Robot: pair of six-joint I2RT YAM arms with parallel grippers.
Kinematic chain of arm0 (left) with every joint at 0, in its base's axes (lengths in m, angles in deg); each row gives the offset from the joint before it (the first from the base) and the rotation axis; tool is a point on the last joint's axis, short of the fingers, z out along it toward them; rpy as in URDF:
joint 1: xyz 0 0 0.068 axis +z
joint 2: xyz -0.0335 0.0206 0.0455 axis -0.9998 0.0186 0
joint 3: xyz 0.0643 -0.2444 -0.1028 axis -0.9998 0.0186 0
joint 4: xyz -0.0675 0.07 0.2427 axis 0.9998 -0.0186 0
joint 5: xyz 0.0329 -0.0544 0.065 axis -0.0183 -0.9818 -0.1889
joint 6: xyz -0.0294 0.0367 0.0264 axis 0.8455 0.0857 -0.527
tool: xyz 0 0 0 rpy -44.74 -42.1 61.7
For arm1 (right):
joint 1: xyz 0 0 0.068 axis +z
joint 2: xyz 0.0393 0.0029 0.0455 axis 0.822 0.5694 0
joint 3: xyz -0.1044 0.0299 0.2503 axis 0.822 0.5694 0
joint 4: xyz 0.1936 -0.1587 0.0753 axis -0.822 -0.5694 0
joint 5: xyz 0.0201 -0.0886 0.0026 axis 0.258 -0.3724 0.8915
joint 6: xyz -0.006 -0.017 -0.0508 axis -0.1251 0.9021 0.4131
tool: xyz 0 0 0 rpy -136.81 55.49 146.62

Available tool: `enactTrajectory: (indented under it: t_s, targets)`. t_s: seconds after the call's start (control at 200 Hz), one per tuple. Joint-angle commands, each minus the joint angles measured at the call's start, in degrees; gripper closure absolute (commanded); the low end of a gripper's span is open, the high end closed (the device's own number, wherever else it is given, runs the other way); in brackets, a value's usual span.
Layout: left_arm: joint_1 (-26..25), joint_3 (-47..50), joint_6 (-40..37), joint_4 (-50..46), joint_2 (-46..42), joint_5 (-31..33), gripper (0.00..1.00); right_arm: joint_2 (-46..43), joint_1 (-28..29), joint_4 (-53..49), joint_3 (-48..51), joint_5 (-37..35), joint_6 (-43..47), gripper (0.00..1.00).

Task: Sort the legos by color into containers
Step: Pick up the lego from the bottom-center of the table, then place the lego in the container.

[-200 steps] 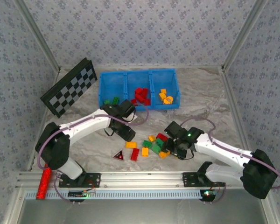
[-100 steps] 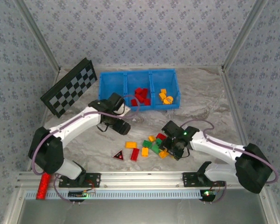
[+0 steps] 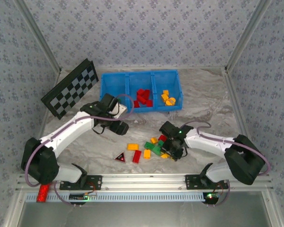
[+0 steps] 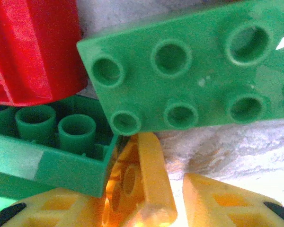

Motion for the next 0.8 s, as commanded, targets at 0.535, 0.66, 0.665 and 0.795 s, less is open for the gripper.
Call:
enactTrajectory:
  t_s: [0.535,0.66,0.665,0.795]
  targets:
    - [1.97,1.06,-0.4,0.84,-4.85,-0.18,0.14,-0.3,-14.84,-35.82,-36.61,-11.33,36.06,0.84]
    - [2.56,0.89,-0.57,0.3,-5.02,0.23,0.14,6.7,-19.75,-33.31,-47.94,-20.39,49.69,0.83]
    - [2.61,0.89,-0.57,0.27,-5.0,0.22,0.14,7.13,-19.82,-33.04,-48.44,-20.78,49.97,0.83]
    - [3.52,0.96,-0.57,0.15,-5.55,0.3,0.14,16.48,-20.31,-24.72,-56.88,-30.25,63.39,0.83]
